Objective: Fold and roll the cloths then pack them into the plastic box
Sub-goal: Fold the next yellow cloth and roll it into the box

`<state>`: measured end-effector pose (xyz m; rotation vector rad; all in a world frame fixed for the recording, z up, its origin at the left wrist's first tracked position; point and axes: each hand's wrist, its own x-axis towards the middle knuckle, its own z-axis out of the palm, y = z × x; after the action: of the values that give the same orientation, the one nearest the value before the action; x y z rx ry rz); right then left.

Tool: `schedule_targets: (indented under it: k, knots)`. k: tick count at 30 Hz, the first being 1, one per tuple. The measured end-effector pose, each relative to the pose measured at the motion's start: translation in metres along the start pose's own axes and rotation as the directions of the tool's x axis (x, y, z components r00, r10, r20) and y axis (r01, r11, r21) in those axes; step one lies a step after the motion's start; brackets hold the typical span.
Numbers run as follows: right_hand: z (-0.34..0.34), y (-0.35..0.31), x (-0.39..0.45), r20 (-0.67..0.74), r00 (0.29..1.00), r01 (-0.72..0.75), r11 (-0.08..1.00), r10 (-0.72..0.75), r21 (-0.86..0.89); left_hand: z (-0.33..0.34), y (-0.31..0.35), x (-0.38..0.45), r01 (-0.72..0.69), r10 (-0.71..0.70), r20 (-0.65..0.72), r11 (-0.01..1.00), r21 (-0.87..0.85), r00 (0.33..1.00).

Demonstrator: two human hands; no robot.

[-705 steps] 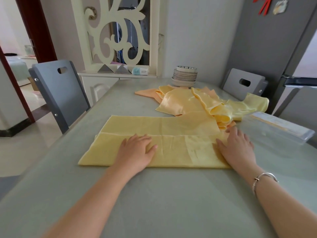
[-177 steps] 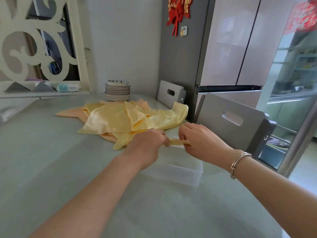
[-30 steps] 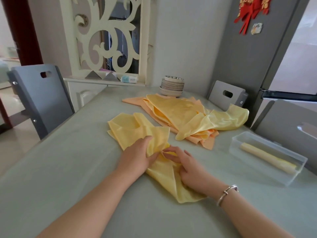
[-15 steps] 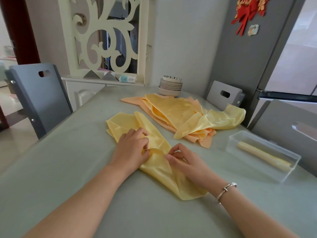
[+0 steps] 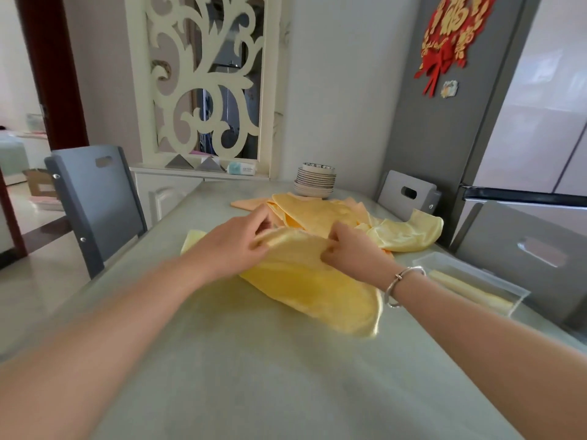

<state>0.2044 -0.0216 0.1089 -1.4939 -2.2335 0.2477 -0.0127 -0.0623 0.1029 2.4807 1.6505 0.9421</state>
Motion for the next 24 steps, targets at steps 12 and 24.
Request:
schedule_targets:
  k: [12, 24]
  knots:
    - [-0.053, -0.022, -0.012, 0.35, 0.934, -0.144, 0.973, 0.073, 0.179, -0.047, 0.005, -0.01, 0.104, -0.086, 0.109, 0.979, -0.175, 0.99]
    - [-0.01, 0.01, 0.031, 0.653, 0.678, -0.579, 0.792, 0.336, 0.193, -0.016, -0.05, -0.013, 0.552, -0.579, 0.528, 0.802, 0.23, 0.621]
